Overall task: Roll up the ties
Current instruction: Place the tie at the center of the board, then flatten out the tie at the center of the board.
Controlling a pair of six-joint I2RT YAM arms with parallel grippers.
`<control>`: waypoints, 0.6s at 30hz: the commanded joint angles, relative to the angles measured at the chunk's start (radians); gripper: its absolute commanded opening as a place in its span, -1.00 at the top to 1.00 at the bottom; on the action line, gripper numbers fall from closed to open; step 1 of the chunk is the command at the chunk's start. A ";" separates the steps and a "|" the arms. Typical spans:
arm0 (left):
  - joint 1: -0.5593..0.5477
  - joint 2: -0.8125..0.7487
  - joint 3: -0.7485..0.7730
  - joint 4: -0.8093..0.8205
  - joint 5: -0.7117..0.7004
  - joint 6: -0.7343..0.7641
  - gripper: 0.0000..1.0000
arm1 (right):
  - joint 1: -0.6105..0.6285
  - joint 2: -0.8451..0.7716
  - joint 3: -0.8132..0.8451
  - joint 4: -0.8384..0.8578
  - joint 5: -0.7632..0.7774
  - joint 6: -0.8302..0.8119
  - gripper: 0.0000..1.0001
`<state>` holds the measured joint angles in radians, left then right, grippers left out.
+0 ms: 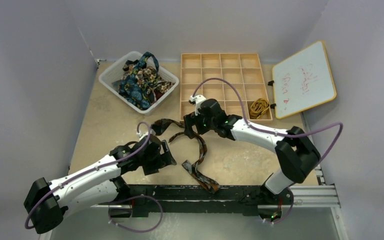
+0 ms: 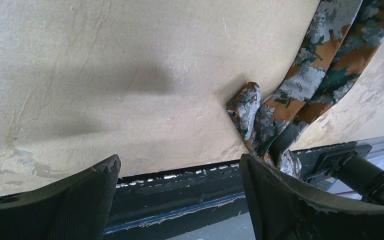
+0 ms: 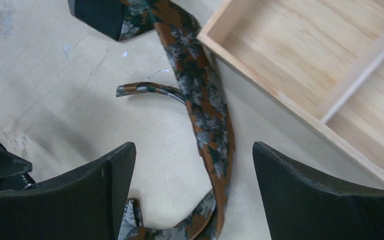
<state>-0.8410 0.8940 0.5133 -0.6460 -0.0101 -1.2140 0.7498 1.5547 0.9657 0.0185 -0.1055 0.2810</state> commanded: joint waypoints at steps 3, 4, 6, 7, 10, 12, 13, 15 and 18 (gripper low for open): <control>0.005 -0.028 0.014 -0.045 -0.056 -0.064 -0.73 | 0.063 0.094 0.073 0.017 0.076 -0.090 -0.62; 0.006 -0.025 0.019 -0.048 -0.057 -0.056 -0.73 | 0.073 0.106 0.082 0.016 0.077 -0.094 -0.59; 0.006 -0.018 0.027 -0.049 -0.060 -0.043 -0.73 | 0.093 0.130 0.090 0.015 0.084 -0.105 -0.54; 0.006 -0.014 0.031 -0.049 -0.062 -0.033 -0.73 | 0.102 0.144 0.099 0.011 0.091 -0.108 -0.51; 0.006 -0.001 0.045 -0.044 -0.064 -0.010 -0.73 | 0.125 0.188 0.127 0.003 0.143 -0.116 -0.44; 0.006 0.007 0.049 -0.037 -0.060 0.007 -0.73 | 0.134 0.217 0.146 -0.002 0.200 -0.119 -0.39; 0.006 0.013 0.050 -0.032 -0.057 0.015 -0.73 | 0.136 0.230 0.156 -0.003 0.224 -0.120 -0.34; 0.006 0.021 0.054 -0.026 -0.052 0.030 -0.72 | 0.141 0.242 0.169 -0.005 0.282 -0.111 -0.20; 0.006 0.035 0.052 0.002 -0.032 0.064 -0.73 | 0.142 0.239 0.171 -0.001 0.340 -0.087 0.09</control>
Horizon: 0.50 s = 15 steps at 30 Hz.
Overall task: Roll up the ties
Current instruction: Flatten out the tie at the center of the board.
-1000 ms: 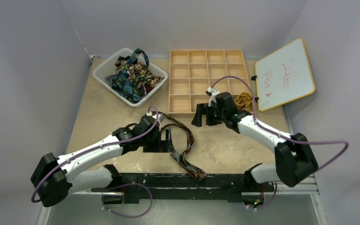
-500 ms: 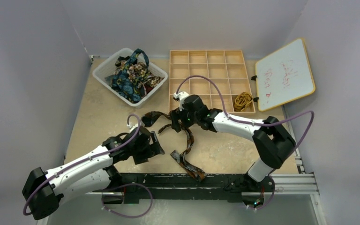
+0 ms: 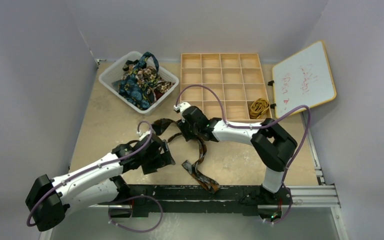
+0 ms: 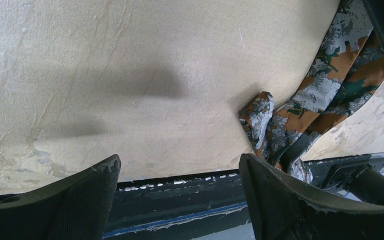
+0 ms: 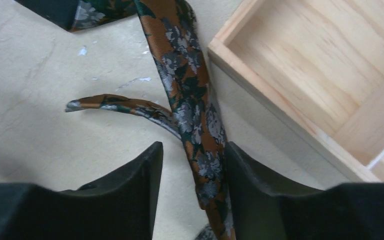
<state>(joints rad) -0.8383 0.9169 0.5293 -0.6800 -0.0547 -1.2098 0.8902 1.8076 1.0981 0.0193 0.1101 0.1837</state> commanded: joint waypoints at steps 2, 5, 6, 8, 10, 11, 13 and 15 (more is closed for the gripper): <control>0.004 0.030 0.032 0.077 0.042 0.099 -0.73 | 0.002 -0.034 0.018 0.007 0.141 0.031 0.32; 0.003 0.063 0.026 0.185 0.120 0.189 -0.74 | 0.002 -0.081 -0.029 0.029 0.152 0.082 0.74; 0.003 0.090 0.026 0.231 0.151 0.222 -0.75 | 0.001 -0.101 -0.046 0.033 0.154 0.103 0.83; 0.003 0.143 0.032 0.303 0.207 0.274 -0.75 | 0.002 -0.168 -0.100 0.042 0.141 0.144 0.98; 0.004 0.204 0.045 0.361 0.230 0.305 -0.75 | -0.001 -0.238 -0.153 0.062 0.158 0.198 1.00; 0.003 0.237 0.053 0.375 0.238 0.314 -0.75 | -0.001 -0.277 -0.180 0.071 0.167 0.226 1.00; 0.004 0.296 0.073 0.399 0.240 0.330 -0.75 | -0.006 -0.352 -0.229 0.082 0.180 0.285 1.00; 0.004 0.347 0.098 0.415 0.247 0.349 -0.71 | -0.019 -0.427 -0.281 0.090 0.190 0.347 1.00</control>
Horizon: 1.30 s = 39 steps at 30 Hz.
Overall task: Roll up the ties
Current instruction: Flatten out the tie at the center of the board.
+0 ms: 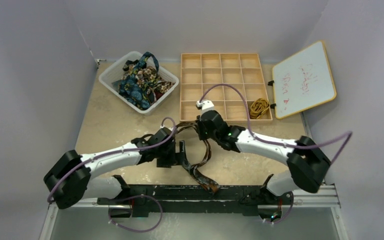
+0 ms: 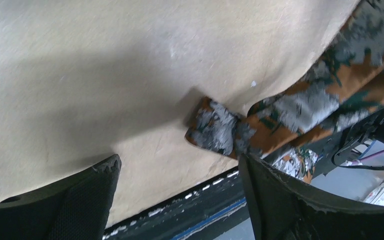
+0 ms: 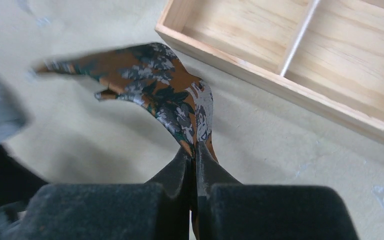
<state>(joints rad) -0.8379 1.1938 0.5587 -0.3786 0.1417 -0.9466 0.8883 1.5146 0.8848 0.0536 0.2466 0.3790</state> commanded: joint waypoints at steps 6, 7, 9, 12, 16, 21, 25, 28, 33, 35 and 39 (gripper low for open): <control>0.003 0.168 0.085 0.170 0.117 0.127 -0.43 | -0.058 -0.312 -0.185 0.064 0.021 0.286 1.00; 0.003 0.176 0.083 0.182 0.135 0.133 -0.37 | -0.062 -0.325 -0.192 0.060 0.019 0.297 1.00; 0.002 0.188 0.081 0.208 0.175 0.145 -0.25 | -0.072 -0.341 -0.205 0.050 0.019 0.313 1.00; 0.003 0.204 0.075 0.243 0.241 0.168 -0.10 | -0.096 -0.356 -0.217 0.032 0.018 0.334 1.00; 0.005 0.251 0.092 0.274 0.284 0.191 0.34 | -0.166 -0.396 -0.219 0.005 0.002 0.366 1.00; 0.021 0.240 0.130 0.242 0.224 0.190 1.00 | -0.247 -0.509 -0.211 -0.046 0.029 0.405 1.00; 0.137 0.079 0.130 0.162 0.188 0.186 1.00 | -0.345 -0.611 -0.209 -0.100 0.030 0.441 1.00; 0.218 -0.095 0.138 0.098 0.143 0.198 1.00 | -0.396 -0.711 -0.208 -0.108 0.049 0.460 1.00; 0.299 -0.207 0.227 -0.069 0.086 0.260 1.00 | -0.427 -0.877 -0.241 -0.033 0.092 0.495 1.00; 0.301 -0.194 0.222 -0.142 0.054 0.245 1.00 | -0.426 -0.914 -0.292 -0.020 0.096 0.523 1.00; 0.300 -0.238 0.130 -0.200 -0.015 0.139 1.00 | -0.427 -0.989 -0.417 -0.141 0.179 0.651 1.00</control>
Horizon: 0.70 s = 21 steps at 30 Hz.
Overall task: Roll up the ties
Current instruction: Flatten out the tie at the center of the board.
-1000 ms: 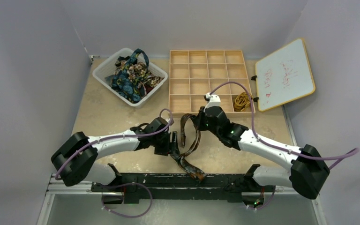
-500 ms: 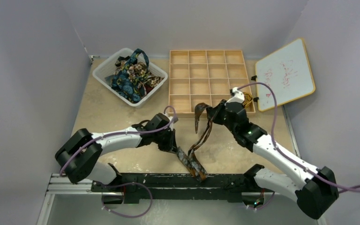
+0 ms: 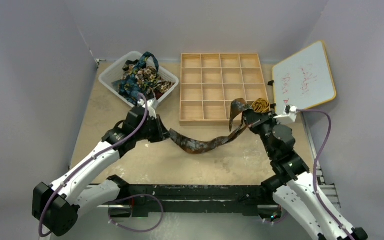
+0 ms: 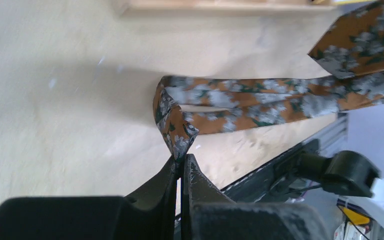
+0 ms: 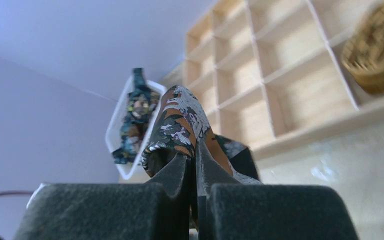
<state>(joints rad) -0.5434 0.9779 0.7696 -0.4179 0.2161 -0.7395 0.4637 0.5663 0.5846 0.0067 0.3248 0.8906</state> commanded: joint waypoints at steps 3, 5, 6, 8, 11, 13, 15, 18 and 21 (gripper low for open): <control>0.005 -0.101 -0.174 -0.157 -0.110 -0.141 1.00 | -0.001 -0.122 -0.223 -0.221 0.157 0.287 0.94; 0.005 -0.123 -0.214 -0.154 -0.121 -0.161 1.00 | -0.002 -0.161 -0.247 -0.226 0.128 0.334 0.65; 0.006 -0.125 -0.226 -0.155 -0.131 -0.169 1.00 | -0.002 -0.169 -0.253 -0.232 0.139 0.355 0.59; 0.005 -0.120 -0.233 -0.174 -0.160 -0.186 1.00 | -0.002 -0.159 -0.216 -0.350 0.210 0.437 0.25; 0.006 -0.123 -0.226 -0.205 -0.210 -0.201 1.00 | -0.002 -0.103 -0.146 -0.448 0.295 0.498 -0.49; 0.006 -0.129 -0.217 -0.225 -0.250 -0.205 1.00 | -0.002 -0.053 -0.090 -0.465 0.335 0.442 -0.72; 0.005 -0.135 -0.204 -0.242 -0.271 -0.207 1.00 | -0.002 0.006 -0.032 -0.488 0.370 0.406 -0.80; 0.006 -0.151 -0.191 -0.271 -0.308 -0.226 1.00 | -0.002 0.109 0.064 -0.465 0.348 0.252 -0.88; 0.005 -0.171 -0.184 -0.285 -0.337 -0.254 1.00 | -0.002 0.207 0.129 -0.382 0.224 0.038 -0.95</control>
<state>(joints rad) -0.5434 0.8394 0.5369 -0.6712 -0.0437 -0.9443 0.4637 0.6796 0.6231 -0.4343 0.6102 1.1812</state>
